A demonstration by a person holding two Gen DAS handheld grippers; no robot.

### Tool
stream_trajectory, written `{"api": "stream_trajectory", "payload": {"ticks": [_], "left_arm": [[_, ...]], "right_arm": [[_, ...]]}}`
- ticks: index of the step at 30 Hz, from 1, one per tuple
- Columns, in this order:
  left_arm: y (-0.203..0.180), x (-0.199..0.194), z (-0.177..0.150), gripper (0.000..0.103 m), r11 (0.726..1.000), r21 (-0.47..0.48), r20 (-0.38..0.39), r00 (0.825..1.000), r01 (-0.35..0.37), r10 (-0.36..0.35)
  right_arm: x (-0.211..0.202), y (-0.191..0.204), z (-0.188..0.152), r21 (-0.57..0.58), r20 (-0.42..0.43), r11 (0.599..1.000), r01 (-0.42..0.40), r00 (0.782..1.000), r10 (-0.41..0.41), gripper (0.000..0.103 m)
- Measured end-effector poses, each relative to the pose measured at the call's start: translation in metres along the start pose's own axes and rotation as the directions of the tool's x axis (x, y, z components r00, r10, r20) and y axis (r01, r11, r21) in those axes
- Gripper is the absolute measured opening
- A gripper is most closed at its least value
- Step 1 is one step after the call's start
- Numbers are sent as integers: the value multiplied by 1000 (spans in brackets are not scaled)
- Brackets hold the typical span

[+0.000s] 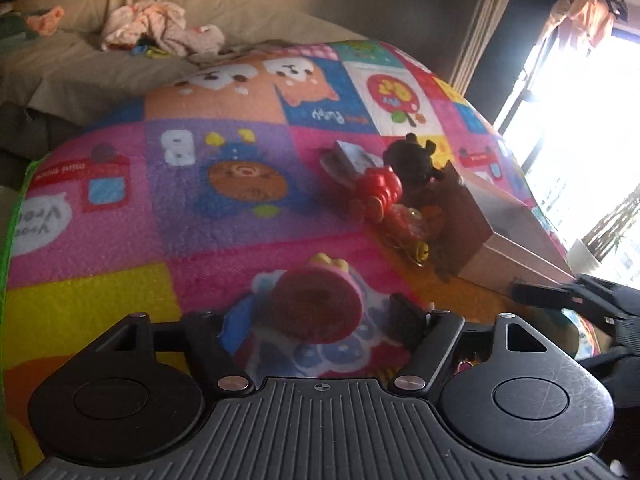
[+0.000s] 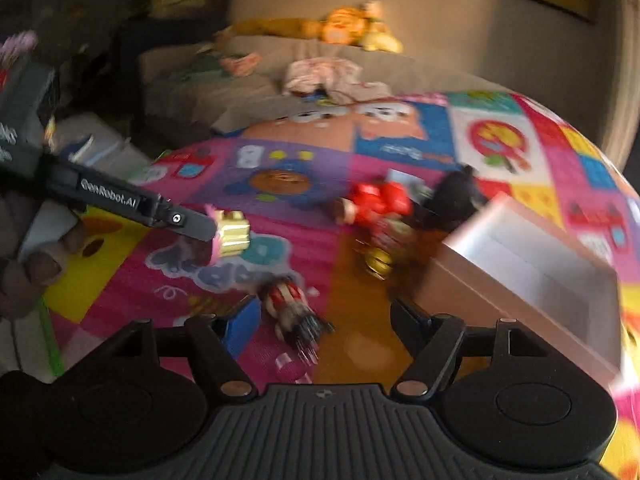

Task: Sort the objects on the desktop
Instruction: 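Grasp the small red-and-white figurine with the right tool, then lower the figurine into the white box and open the right tool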

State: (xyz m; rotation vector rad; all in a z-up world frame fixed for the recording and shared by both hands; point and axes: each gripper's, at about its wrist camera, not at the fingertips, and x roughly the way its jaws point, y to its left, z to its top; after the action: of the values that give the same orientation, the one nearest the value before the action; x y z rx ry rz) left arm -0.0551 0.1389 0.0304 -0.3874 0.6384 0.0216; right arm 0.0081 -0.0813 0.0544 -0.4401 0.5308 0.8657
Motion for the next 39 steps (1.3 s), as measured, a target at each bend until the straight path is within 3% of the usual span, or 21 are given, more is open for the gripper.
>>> {"api": "stream_trajectory", "payload": {"ticks": [3, 6, 8, 12, 13, 15, 18, 22, 24, 25, 26, 30, 32, 34, 39], "left_arm": [[-2, -1, -1, 88, 998, 59, 12, 1000, -7, 6], [-8, 1, -2, 91, 989, 136, 29, 998, -59, 56], [-13, 6, -4, 91, 978, 190, 35, 996, -88, 83], [-33, 23, -9, 90, 943, 315, 31, 995, -103, 98], [-40, 28, -11, 89, 927, 354, 36, 992, -123, 118], [-51, 40, -14, 75, 893, 414, 51, 984, -177, 172], [-56, 48, -13, 61, 885, 421, 54, 979, -199, 195], [-75, 37, -7, 61, 897, 405, 83, 984, -176, 155], [-100, 27, 5, 61, 901, 424, 103, 994, -87, 48], [-114, 24, 13, 55, 896, 442, 122, 993, -51, -4], [-132, 22, 21, 33, 883, 468, 144, 988, -17, -57], [-191, 39, 43, 29, 838, 543, 169, 969, 61, -180], [-214, 59, 51, 18, 819, 571, 169, 967, 63, -192], [-227, 77, 61, 15, 815, 573, 149, 968, 83, -203], [-219, 96, 76, 16, 854, 512, 126, 977, 86, -174]], "right_arm": [[34, 12, 10, -28, -54, 998, -49, 997, 48, 66], [60, 16, 10, -32, -139, 997, -77, 988, 72, 43], [61, 13, 9, -13, -151, 996, -93, 984, 90, 34], [37, -5, 6, 45, -150, 996, -75, 985, 81, 34], [29, -12, 4, 68, -150, 995, -66, 986, 76, 34], [13, -28, -1, 130, -161, 990, -56, 984, 76, 34], [-14, -50, -13, 222, -179, 974, -41, 980, 82, 34], [-54, -72, -28, 298, -184, 954, 13, 982, 44, 30], [-80, -86, -25, 321, -151, 946, 49, 989, 0, 30], [-95, -97, -20, 338, -119, 939, 66, 993, -26, 30], [-110, -109, -13, 358, -78, 930, 82, 995, -57, 30], [-147, -153, 9, 431, 61, 895, 116, 986, -157, 30], [-149, -175, 15, 471, 102, 874, 121, 977, -190, 30], [-142, -195, 19, 503, 121, 857, 115, 972, -201, 30], [-95, -238, 26, 538, 83, 833, 133, 974, -209, 30]]}}
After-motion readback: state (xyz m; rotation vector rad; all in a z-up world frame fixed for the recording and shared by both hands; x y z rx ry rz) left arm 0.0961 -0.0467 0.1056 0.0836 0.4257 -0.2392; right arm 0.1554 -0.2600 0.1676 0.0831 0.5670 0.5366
